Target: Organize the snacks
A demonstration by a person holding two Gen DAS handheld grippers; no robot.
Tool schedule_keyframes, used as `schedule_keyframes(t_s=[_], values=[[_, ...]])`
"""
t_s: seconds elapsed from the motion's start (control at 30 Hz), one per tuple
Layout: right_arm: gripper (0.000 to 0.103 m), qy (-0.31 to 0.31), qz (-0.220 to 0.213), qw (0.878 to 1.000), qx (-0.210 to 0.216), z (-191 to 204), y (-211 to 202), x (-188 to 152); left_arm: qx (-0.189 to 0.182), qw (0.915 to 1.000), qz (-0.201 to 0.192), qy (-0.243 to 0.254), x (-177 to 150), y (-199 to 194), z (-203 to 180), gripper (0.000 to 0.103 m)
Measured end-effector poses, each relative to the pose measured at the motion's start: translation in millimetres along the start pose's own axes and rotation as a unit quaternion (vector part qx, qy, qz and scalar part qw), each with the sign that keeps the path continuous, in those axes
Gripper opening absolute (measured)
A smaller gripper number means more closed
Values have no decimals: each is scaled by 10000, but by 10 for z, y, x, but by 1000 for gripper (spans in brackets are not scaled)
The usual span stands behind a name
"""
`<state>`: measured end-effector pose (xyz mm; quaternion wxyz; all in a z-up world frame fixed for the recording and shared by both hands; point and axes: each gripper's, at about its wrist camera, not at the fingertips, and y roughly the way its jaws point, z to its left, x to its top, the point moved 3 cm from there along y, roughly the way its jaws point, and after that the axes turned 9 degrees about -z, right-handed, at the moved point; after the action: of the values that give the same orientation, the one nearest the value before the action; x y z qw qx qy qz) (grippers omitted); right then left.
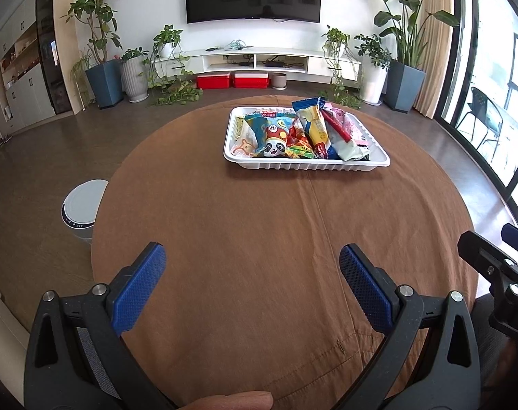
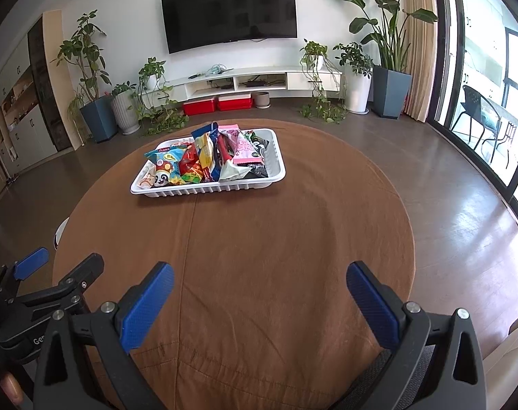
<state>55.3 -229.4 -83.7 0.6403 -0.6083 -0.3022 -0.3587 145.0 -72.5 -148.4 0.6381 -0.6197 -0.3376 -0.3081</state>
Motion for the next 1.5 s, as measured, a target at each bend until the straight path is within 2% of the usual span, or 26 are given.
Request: schedule_keyframes(t_s=[1.5], values=[[103,-48,121,9999,1,-42,-10,-72,-7,10000,23,-21,-30,22,-4,103]])
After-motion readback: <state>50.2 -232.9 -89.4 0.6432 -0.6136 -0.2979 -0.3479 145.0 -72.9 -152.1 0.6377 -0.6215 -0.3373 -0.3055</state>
